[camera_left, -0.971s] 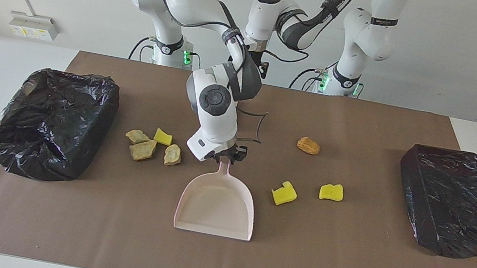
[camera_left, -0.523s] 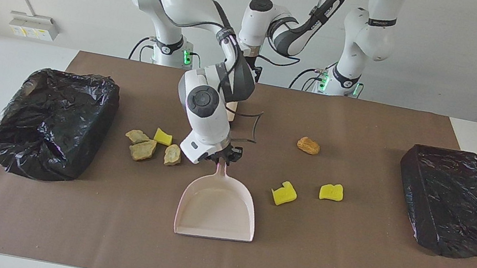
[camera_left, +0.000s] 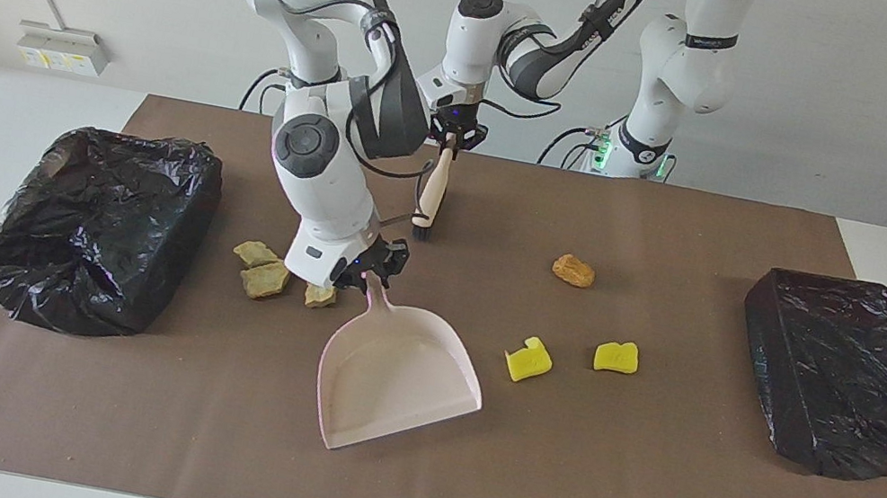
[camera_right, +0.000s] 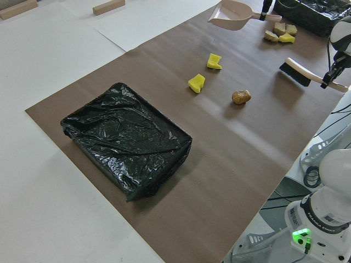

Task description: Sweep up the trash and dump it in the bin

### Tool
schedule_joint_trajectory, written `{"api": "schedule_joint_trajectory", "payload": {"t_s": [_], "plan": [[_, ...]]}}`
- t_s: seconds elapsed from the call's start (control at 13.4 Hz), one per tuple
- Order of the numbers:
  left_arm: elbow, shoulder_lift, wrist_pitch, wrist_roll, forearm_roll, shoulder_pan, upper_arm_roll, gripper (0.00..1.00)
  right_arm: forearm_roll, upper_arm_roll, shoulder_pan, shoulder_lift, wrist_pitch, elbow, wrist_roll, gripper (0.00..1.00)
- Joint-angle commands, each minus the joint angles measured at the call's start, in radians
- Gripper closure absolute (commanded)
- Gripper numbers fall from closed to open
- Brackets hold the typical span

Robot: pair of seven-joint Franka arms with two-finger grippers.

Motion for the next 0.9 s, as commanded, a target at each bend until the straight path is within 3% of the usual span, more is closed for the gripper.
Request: {"api": "schedule_joint_trajectory", "payload": {"t_s": [0.0, 0.3, 0.52, 0.82], "plan": [[0.015, -0.050, -0.070, -0.004, 0.030, 0.056, -0.002, 1.00, -0.030, 0.007, -0.031, -0.030, -0.021, -0.040, -0.135, 1.00], [0.035, -0.056, -0.116, 0.016, 0.104, 0.217, -0.002, 1.00, -0.120, 0.007, -0.028, -0.043, -0.051, -0.055, -0.319, 1.00], [0.062, -0.048, -0.178, 0.119, 0.115, 0.364, -0.002, 1.00, -0.195, 0.007, -0.019, -0.065, -0.046, -0.097, -0.563, 1.00], [0.146, 0.013, -0.178, 0.264, 0.167, 0.591, -0.005, 1.00, -0.251, 0.012, 0.007, -0.131, -0.035, -0.210, -0.744, 1.00]]}}
